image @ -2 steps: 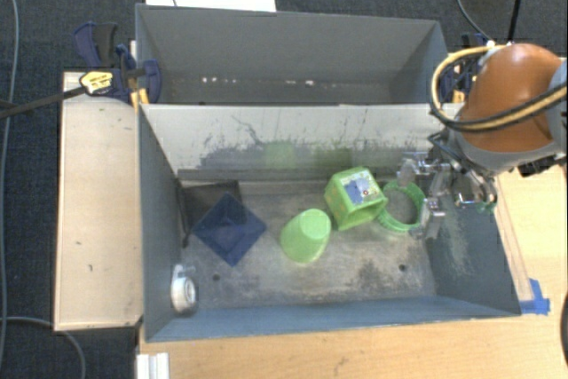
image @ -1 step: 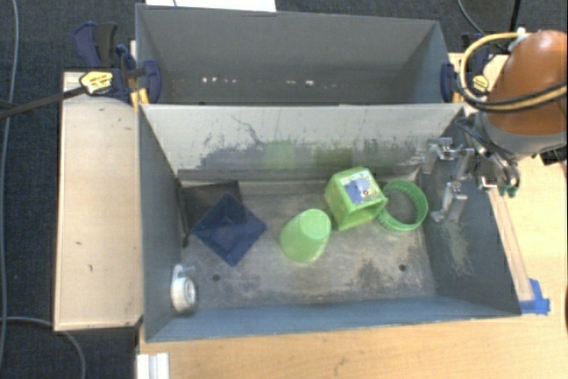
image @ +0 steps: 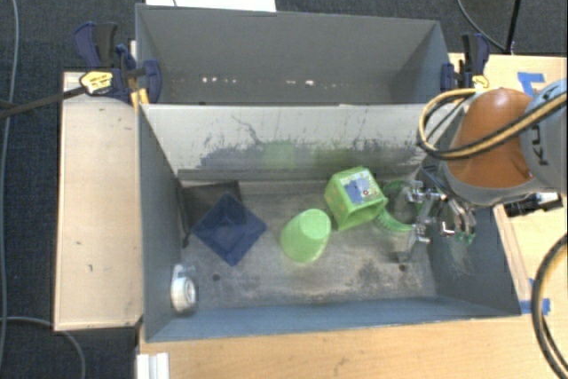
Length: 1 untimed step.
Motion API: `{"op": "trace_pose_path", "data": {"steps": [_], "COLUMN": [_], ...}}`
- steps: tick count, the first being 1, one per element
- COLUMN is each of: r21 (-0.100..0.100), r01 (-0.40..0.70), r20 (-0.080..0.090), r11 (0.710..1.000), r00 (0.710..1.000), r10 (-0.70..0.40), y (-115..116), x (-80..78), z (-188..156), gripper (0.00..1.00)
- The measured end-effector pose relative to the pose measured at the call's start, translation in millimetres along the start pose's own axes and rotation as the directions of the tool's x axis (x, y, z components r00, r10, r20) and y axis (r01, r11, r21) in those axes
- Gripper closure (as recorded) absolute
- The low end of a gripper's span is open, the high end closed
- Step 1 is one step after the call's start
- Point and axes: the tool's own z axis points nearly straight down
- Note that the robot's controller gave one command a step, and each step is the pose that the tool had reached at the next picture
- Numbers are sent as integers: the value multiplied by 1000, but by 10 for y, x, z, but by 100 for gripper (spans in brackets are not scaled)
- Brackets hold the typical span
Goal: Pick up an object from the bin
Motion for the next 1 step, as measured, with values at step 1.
{"op": "trace_pose_path", "data": {"steps": [1], "r21": [6], "r01": [165], "r20": [22], "r11": [986], "r00": [986], "r10": [-165], "y": [116], "x": [-394], "z": [-50], "gripper": [100]}}
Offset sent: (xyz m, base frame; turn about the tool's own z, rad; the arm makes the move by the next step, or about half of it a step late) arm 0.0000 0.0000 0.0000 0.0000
